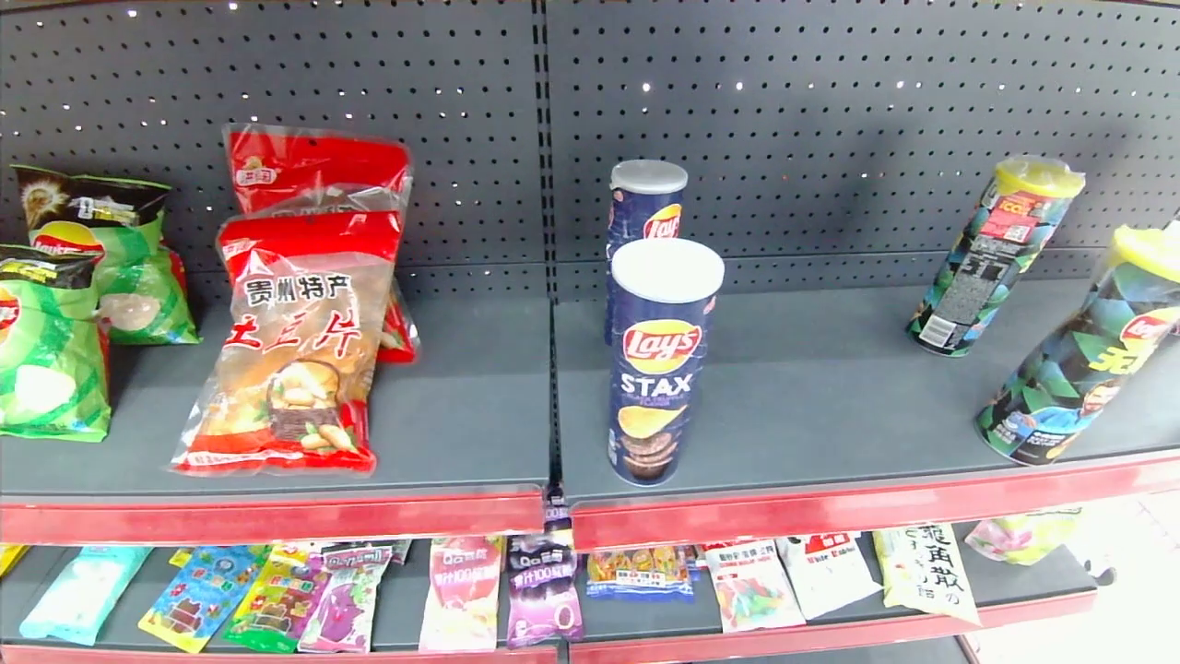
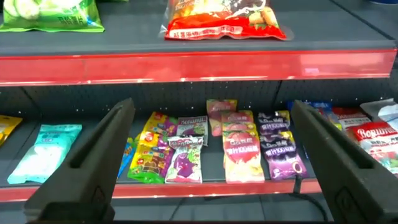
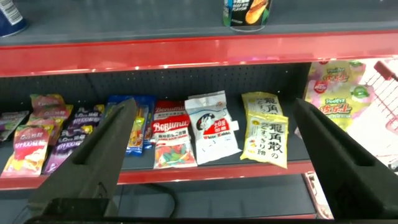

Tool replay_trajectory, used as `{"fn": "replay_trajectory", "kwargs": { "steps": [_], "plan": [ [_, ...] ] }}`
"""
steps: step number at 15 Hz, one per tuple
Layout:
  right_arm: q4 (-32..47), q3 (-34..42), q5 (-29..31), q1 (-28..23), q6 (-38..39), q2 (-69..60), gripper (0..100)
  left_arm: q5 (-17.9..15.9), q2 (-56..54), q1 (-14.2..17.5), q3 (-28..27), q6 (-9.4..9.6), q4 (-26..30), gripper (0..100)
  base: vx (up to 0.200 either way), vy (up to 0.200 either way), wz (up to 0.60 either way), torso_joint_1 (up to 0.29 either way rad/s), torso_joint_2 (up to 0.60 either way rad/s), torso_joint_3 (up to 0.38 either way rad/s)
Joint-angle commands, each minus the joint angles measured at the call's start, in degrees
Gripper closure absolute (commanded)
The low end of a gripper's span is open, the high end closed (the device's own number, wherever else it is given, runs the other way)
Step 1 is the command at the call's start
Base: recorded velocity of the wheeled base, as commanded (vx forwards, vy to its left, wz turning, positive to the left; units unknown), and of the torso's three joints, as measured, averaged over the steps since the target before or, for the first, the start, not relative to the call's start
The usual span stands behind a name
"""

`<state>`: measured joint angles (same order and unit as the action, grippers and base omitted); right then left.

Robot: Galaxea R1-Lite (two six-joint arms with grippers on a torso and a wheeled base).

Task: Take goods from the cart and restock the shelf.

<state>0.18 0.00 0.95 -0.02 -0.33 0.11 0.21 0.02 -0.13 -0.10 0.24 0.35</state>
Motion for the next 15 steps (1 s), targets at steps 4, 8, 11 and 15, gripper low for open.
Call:
{"fn": "replay_trajectory", "kwargs": {
  "steps": [4,8,11,15],
  "plan": [
    [0.1,0.0,0.0,0.1,0.0,0.0,0,0.0,0.0,0.0,0.0,0.02,0.0,0,0.0,-0.2,0.0,0.009,0.0,-0.001],
    [0.1,0.0,0.0,0.1,0.0,0.0,0,0.1,0.0,0.0,0.0,0.02,0.0,0,0.0,-0.2,0.0,0.006,0.0,0.002],
    [0.1,0.0,0.0,0.1,0.0,0.0,0,0.0,0.0,0.0,0.0,-0.07,0.0,0,0.0,-0.2,0.0,0.001,0.0,0.002],
    [0.1,0.0,0.0,0.1,0.0,0.0,0,0.0,0.0,0.0,0.0,-0.07,0.0,0,0.0,-0.2,0.0,0.004,0.0,-0.001]
  ]
}}
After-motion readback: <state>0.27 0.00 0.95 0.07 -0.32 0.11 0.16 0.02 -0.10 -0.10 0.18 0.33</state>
